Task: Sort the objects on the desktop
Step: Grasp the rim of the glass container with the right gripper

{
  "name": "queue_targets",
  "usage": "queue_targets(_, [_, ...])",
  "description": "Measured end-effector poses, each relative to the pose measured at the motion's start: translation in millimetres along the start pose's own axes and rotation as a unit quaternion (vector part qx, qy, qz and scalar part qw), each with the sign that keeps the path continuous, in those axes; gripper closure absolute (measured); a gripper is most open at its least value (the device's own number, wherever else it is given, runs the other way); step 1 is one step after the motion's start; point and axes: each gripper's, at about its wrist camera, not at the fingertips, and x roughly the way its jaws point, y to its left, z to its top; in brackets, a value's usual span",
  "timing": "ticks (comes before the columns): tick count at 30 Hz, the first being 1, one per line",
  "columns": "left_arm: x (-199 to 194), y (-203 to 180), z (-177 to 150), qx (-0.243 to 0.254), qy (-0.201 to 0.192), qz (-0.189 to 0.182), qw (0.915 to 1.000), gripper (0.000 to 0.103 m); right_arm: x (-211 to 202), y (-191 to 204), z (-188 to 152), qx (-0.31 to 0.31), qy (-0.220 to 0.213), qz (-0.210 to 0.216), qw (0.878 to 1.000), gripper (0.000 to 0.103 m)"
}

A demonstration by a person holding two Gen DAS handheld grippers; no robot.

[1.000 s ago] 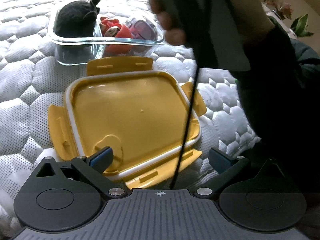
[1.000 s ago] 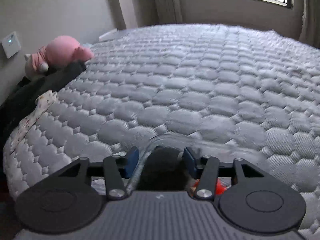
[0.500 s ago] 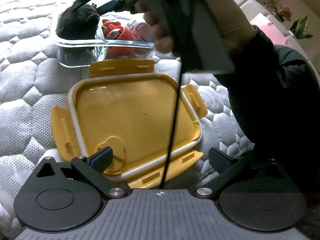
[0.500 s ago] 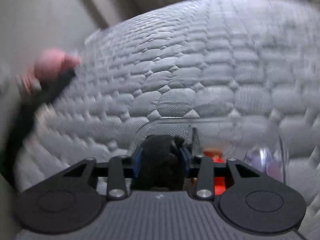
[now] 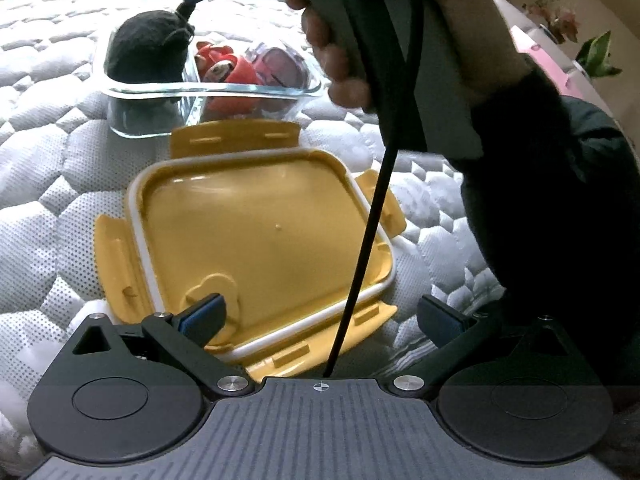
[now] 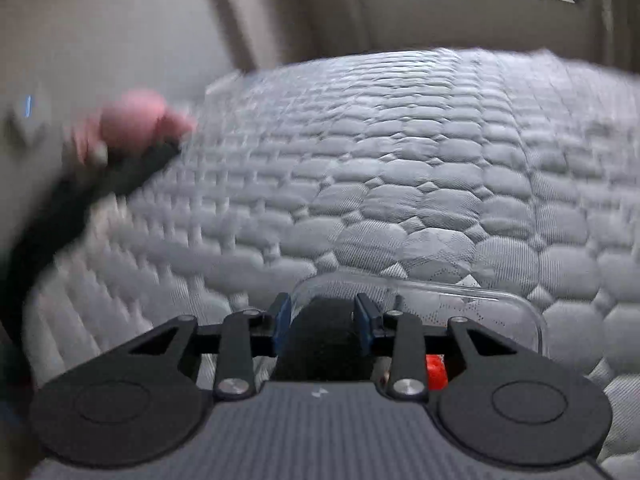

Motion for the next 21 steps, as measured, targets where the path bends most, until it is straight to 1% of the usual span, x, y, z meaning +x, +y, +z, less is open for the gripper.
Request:
queue_targets(2, [-1.1, 1.3, -0.5, -0.002, -0.001, -0.001, 1.0000, 0.000, 5.8, 20.6, -3.6, -0.048, 0.021, -0.039, 0.998, 0.061])
queue_targets(4, [-2.2, 2.7, -1.0, -0.003, -0.003, -0.002, 1.0000, 0.000, 15.8, 37.1, -8.7, -0.089, 0.042, -0.079, 0.992, 0.049])
queue_targets(5, [-2.8, 3.4, -1.2, -0.004, -0.003, -0.003, 1.0000, 0.000, 22.0, 41.0, -11.7, -0.098, 0.051, -0.084, 0.990, 0.040])
queue_targets(6, [-3.3, 4.0, -1.5, -0.005, -0.004, -0.004, 1.0000, 0.000, 28.3, 44.8, -14.6, -0.106, 0.060, -0.089, 0.989, 0.037])
queue_targets(7, [-3.8, 4.4, -1.7, -0.005, -0.005, -0.004, 1.0000, 0.000, 35.4, 46.8, -17.6, -0.109, 0.065, -0.102, 0.987, 0.037])
queue_targets(8, [-4.2, 4.3, -2.0, -0.005, -0.006, -0.004, 1.0000, 0.000, 39.4, 47.3, -21.0, -0.110, 0.059, -0.108, 0.986, 0.037])
queue_targets(10, [-5.0, 4.2, -2.6, -0.005, -0.007, -0.004, 1.0000, 0.000, 42.4, 48.0, -23.0, -0.119, 0.049, -0.112, 0.985, 0.037])
queue_targets(11, [-5.4, 4.1, -2.9, -0.005, -0.008, -0.004, 0.9999, 0.000, 42.2, 47.0, -23.1, -0.121, 0.047, -0.108, 0.986, 0.038])
queue_targets(14, [-6.6, 4.0, -3.9, -0.006, -0.010, -0.005, 0.9999, 0.000, 38.2, 35.5, -20.1, -0.087, 0.042, -0.089, 0.991, 0.045])
queue_targets(15, [-7.2, 3.6, -4.2, -0.006, -0.012, -0.004, 0.9999, 0.000, 34.9, 28.6, -17.8, -0.065, 0.041, -0.077, 0.994, 0.048])
queue_targets(18, [-8.2, 1.3, -4.7, -0.005, -0.015, -0.002, 0.9999, 0.000, 26.9, 5.0, -10.8, 0.005, 0.048, -0.033, 0.998, 0.051])
queue_targets(21, [-7.4, -0.8, -4.6, -0.003, -0.014, 0.000, 0.9999, 0.000, 18.4, -19.2, -5.9, 0.081, 0.051, 0.015, 0.995, 0.051])
